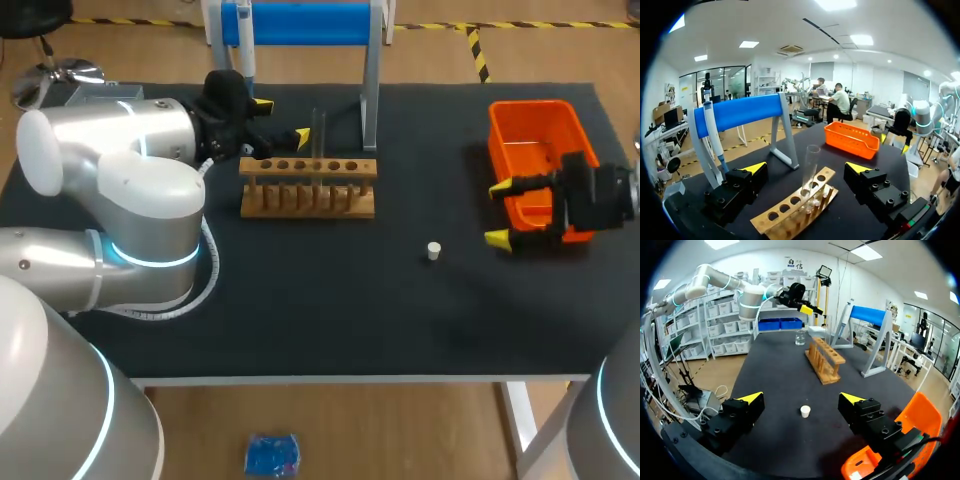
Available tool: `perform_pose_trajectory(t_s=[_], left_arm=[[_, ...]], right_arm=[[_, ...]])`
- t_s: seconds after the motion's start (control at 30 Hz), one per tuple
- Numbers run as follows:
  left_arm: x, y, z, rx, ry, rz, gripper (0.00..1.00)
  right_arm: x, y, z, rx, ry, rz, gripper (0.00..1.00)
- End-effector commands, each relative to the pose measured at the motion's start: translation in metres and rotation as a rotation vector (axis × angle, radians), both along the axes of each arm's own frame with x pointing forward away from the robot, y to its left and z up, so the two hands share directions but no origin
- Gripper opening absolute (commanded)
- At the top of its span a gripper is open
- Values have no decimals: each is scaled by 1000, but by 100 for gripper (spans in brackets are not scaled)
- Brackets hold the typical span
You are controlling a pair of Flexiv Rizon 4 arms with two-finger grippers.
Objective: Invert the test tube, pick up the pipette, mount the tip to pipette, aspirate from beaker and dispense into the tube, eject the tip, return the pipette, and cap with the stopper.
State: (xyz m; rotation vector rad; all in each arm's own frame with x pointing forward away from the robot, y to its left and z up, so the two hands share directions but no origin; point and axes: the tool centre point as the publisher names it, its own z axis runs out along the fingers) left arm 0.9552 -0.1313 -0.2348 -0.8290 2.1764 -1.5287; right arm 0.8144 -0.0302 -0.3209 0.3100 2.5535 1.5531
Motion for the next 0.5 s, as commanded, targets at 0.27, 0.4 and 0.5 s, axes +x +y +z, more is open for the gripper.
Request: perform_pose_trajectory(t_s=[0.27, 0.4, 0.5], left_arm=[[1, -1, -2, -4, -3, 1, 100], [1, -1, -2, -4, -3, 1, 100], [1, -1, -2, -4, -3, 1, 100]], right_arm=[[1, 23, -47, -43, 16, 3, 100], [6, 29, -57, -40, 15, 7, 100], [8, 35, -64, -40, 16, 22, 100]])
